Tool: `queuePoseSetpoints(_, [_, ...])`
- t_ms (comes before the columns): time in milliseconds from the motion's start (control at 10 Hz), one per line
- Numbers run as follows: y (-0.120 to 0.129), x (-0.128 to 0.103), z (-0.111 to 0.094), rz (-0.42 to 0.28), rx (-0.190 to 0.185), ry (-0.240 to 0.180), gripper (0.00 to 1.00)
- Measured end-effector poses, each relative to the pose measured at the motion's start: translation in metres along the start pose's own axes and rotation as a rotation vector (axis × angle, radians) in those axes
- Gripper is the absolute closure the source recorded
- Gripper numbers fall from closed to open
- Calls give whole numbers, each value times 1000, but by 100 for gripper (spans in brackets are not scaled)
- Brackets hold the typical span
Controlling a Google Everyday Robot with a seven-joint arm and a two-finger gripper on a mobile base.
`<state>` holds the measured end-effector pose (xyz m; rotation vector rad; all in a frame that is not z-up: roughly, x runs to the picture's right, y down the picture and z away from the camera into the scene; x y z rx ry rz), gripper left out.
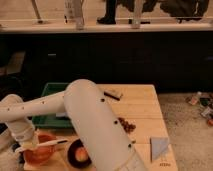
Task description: Place brush in red bowl
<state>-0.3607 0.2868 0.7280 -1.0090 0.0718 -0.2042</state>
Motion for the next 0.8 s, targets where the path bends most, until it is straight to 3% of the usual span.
queuePoseSetpoints(800, [0,1,0,1,-1,0,20])
